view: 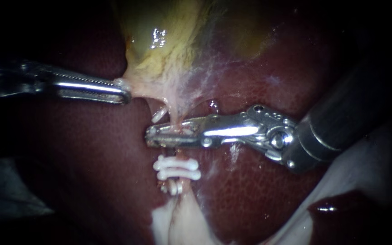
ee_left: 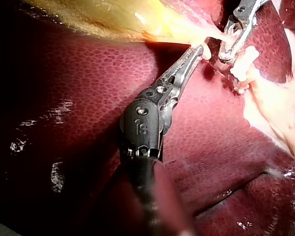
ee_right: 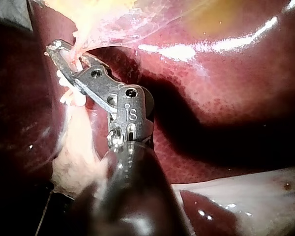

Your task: Going back third clip right tube

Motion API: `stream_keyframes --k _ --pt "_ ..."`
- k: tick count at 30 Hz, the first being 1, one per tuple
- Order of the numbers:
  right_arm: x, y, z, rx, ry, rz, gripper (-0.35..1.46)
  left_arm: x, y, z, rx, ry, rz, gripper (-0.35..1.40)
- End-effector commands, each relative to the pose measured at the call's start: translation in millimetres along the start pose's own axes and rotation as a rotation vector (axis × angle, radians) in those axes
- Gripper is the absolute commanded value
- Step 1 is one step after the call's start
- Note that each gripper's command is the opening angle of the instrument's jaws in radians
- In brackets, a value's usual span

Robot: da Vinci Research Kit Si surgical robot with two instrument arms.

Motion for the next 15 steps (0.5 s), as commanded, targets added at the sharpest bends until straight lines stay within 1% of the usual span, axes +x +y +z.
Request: stream_keyframes --k 1,2,4,5,6,8,12,15 --pt "-0.1 0.1 0.0 0.006 -0.002 -0.003 -0.35 0.0 0.0 0.0 0.0 0.0 0.0 -0.35" --pt "-0.1 0.1 0.0 0.017 -0.007 -0.003 -0.35 0.0 0.0 0.0 0.0 0.0 0.0 -0.35" --pt "-0.2 0.3 0.1 0.023 -0.01 -0.01 -0.09 0.0 0.0 0.0 0.0 0.0 0.0 -0.35" --pt "-0.3 0.5 0.2 0.017 -0.008 -0.04 0.1 0.0 0.0 0.0 0.0 0.0 0.0 -0.35" --pt "-0.4 0.7 0.3 0.008 -0.006 -0.053 0.22 0.0 0.0 0.0 0.0 0.0 0.0 -0.35" --pt "-0.6 1.2 0.4 -0.001 -0.003 -0.06 0.37 0.0 0.0 0.0 0.0 0.0 0.0 -0.35" --pt "-1.3 2.6 0.2 -0.033 -0.004 -0.063 0.45 0.0 0.0 0.0 0.0 0.0 0.0 -0.35" --pt "-2.0 3.9 -0.2 -0.06 -0.027 -0.065 0.46 0.0 0.0 0.0 0.0 0.0 0.0 -0.35"
